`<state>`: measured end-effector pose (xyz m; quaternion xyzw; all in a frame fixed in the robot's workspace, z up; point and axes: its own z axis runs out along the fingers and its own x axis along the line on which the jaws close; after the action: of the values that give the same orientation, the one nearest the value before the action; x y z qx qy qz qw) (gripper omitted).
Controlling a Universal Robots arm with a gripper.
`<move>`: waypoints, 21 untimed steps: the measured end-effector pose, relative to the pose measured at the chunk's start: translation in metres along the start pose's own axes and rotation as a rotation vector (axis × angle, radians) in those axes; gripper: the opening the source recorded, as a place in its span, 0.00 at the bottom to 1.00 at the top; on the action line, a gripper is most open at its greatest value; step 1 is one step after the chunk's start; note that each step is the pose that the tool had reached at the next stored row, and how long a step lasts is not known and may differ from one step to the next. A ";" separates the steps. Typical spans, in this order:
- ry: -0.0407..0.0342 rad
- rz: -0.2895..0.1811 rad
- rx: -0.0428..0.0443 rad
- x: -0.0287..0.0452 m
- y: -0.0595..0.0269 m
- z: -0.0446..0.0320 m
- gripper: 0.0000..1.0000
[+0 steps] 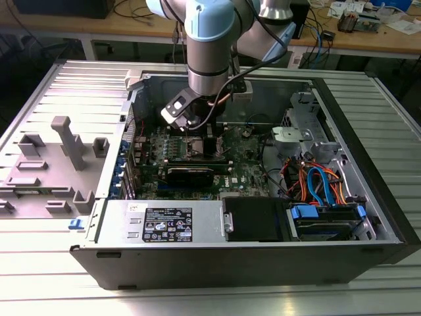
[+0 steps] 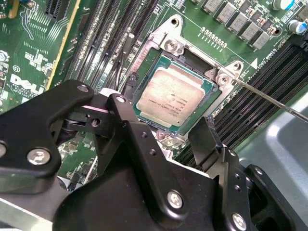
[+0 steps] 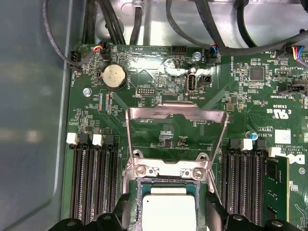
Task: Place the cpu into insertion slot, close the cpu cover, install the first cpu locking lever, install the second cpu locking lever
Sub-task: 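Place the cpu into insertion slot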
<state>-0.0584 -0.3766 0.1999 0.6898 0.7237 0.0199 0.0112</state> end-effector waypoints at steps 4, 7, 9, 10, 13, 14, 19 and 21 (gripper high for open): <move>-0.0003 0.000 0.0001 0.0000 0.0000 0.0000 0.63; -0.0004 0.000 0.0001 0.0000 0.0000 0.0000 0.63; -0.0008 0.000 0.0003 -0.0001 0.0000 -0.0001 0.55; -0.0007 0.000 0.0001 -0.0001 0.0000 -0.0001 0.54; -0.0004 0.001 -0.0001 0.0001 0.0001 -0.0016 0.54; -0.0017 0.002 0.0001 0.0000 0.0003 -0.0033 0.54; -0.0039 0.022 0.0005 0.0000 0.0009 -0.0031 0.54; -0.0056 0.057 0.0002 -0.0001 0.0009 -0.0015 0.54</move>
<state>-0.0575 -0.3767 0.2015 0.7101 0.7037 0.0182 0.0126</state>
